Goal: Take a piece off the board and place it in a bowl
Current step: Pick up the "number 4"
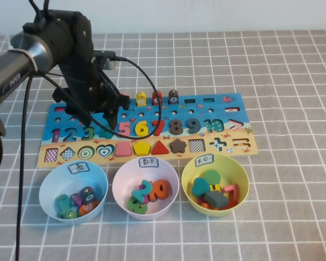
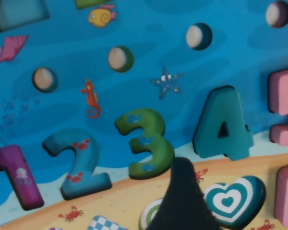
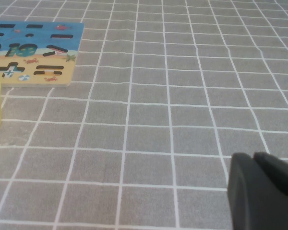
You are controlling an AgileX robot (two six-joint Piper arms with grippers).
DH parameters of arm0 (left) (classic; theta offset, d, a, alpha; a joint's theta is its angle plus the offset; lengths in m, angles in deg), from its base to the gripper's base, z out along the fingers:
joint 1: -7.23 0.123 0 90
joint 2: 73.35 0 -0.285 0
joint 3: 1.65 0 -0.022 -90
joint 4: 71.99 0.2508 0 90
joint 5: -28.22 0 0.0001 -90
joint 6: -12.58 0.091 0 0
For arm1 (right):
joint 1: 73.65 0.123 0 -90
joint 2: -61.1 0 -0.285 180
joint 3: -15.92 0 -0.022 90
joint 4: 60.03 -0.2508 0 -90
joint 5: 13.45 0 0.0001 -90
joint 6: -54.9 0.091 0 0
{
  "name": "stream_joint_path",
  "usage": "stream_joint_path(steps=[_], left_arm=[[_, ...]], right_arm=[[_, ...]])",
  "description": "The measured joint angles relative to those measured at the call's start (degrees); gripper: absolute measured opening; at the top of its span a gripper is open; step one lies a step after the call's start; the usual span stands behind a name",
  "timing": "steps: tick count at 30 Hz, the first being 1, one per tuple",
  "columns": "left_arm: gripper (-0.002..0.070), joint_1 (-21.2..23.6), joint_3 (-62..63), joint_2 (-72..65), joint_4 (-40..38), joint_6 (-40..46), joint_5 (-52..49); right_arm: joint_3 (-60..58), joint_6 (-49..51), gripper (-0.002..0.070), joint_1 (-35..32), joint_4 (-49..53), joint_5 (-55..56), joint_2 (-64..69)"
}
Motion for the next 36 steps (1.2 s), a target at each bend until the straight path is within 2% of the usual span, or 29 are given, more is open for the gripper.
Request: stream_joint_path(steps=[7, 36], left_arm=[[0.0387, 0.5, 0.0, -1.1, 0.4, 0.0, 0.0], [0.0382, 0.5, 0.0, -3.9, -0.3, -2.5, 3.7]], right_arm=[[0.0, 0.0, -0.0018, 0.0, 0.0, 0.0, -0.1], [0.0, 0.0, -0.0018, 0.0, 0.0, 0.0, -0.1]])
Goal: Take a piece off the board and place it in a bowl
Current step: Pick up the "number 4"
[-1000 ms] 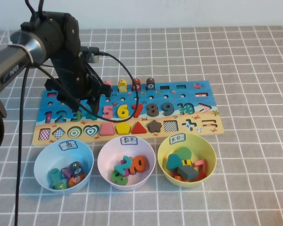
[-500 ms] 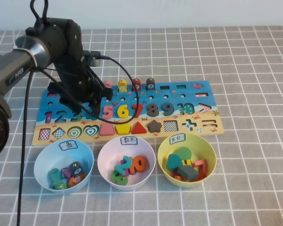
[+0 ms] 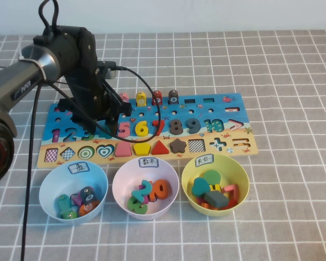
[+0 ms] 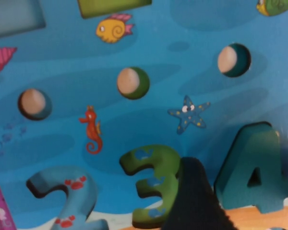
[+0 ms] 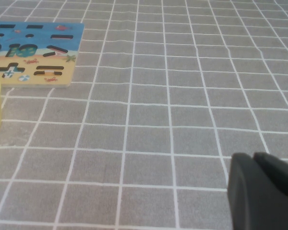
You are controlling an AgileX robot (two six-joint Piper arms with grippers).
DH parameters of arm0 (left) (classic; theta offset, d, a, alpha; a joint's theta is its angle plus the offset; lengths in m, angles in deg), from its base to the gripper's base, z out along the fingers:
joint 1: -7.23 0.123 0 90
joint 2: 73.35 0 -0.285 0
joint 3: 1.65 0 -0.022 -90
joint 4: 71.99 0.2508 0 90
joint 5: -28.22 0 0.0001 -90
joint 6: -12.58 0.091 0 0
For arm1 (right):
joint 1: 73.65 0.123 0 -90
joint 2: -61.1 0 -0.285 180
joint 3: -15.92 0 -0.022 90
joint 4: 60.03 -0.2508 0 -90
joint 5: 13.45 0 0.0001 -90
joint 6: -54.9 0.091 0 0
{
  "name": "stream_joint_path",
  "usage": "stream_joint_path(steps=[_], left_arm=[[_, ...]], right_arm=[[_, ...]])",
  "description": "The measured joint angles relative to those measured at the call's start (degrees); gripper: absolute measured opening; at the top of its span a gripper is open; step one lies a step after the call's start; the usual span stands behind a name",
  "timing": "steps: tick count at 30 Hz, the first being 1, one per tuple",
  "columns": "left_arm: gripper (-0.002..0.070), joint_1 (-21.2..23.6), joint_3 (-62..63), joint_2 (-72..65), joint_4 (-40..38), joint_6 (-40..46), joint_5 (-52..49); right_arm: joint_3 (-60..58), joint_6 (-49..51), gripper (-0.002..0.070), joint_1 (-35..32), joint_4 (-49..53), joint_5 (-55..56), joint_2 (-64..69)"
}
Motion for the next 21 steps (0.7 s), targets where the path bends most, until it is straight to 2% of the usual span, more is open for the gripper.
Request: stream_joint_path(steps=[12, 16, 19, 21], left_arm=[[0.0375, 0.0, 0.1, -0.5, -0.1, -0.1, 0.0], [0.0316, 0.0, 0.1, -0.5, 0.1, -0.1, -0.1], [0.0247, 0.0, 0.1, -0.5, -0.4, -0.1, -0.1], [0.0236, 0.0, 0.2, -0.5, -0.4, -0.1, -0.2]], right_arm=[[0.0, 0.0, -0.0018, 0.0, 0.0, 0.0, 0.0], [0.0, 0.0, -0.0018, 0.0, 0.0, 0.0, 0.0], [0.0, 0.0, -0.0018, 0.0, 0.0, 0.0, 0.0], [0.0, 0.0, -0.0018, 0.0, 0.0, 0.0, 0.0]])
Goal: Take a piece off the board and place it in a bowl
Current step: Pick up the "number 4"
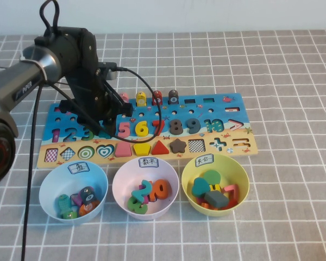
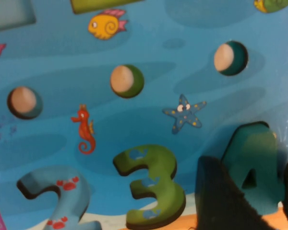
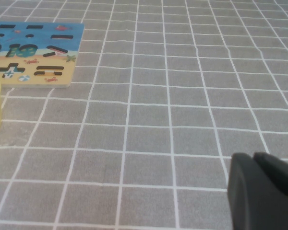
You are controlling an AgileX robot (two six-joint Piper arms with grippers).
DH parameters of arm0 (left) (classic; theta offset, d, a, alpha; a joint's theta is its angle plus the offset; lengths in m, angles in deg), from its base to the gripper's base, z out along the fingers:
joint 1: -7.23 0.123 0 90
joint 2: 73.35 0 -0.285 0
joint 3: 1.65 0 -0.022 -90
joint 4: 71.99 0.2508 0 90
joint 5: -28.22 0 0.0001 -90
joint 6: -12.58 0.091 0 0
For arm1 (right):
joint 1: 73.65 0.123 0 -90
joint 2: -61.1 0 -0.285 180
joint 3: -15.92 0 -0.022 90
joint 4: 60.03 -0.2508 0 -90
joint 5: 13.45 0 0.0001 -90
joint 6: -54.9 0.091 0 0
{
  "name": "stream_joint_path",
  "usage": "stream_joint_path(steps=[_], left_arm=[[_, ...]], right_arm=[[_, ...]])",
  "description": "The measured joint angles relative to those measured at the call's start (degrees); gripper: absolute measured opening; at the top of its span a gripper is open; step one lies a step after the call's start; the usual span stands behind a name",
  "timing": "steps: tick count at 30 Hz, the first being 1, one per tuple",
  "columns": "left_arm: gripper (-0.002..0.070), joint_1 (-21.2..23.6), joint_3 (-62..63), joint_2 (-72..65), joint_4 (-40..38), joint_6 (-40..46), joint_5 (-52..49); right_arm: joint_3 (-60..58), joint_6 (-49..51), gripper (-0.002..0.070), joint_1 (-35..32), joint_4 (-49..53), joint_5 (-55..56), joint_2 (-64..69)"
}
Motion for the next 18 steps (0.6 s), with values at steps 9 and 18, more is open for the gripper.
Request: stream_joint_path(steps=[9, 18], left_arm=[[0.0235, 0.0, 0.0, 0.0, 0.0, 0.0, -0.3], [0.0235, 0.0, 0.0, 0.7, 0.0, 0.0, -0.8]], right_arm=[[0.0, 0.0, -0.0018, 0.0, 0.0, 0.0, 0.0], [0.0, 0.0, -0.0018, 0.0, 0.0, 0.0, -0.1]])
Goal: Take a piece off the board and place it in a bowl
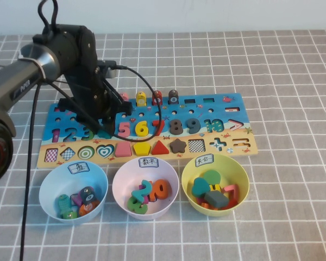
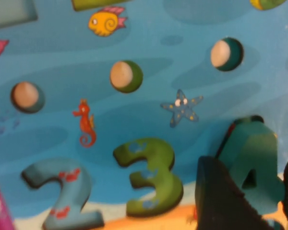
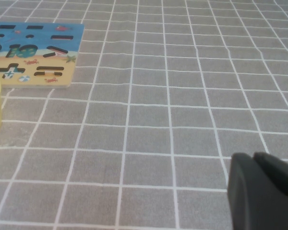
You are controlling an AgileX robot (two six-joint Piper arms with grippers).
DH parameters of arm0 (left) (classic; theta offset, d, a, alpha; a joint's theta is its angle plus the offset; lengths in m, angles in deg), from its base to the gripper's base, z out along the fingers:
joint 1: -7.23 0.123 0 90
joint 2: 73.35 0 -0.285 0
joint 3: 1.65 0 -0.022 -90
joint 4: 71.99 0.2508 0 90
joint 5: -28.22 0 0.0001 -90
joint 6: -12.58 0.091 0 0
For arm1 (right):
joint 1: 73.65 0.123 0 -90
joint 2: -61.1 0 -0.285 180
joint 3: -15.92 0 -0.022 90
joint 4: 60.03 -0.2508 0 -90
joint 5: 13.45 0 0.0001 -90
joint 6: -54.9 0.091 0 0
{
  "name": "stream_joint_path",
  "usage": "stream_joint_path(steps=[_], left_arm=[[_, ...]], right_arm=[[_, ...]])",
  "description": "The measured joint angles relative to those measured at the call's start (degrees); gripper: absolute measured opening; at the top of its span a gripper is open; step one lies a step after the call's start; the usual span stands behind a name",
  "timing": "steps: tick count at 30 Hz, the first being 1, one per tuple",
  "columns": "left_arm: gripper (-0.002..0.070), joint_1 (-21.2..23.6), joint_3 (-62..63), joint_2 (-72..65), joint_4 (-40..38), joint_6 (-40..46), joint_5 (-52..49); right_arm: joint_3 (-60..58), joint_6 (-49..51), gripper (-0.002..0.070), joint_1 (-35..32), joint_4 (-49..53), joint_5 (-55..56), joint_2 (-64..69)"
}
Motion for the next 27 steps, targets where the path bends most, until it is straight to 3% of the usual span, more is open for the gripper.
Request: stream_joint_path(steps=[17, 27], left_arm=[[0.0235, -0.3, -0.8, 7.4, 1.5, 1.0, -2.1], [0.0235, -4.5, -24.8, 29.5, 5.3, 1.8, 11.5]], right_arm=[[0.0, 0.0, -0.0018, 0.0, 0.0, 0.0, -0.1], [0.0, 0.0, -0.0018, 0.0, 0.0, 0.0, -0.2]])
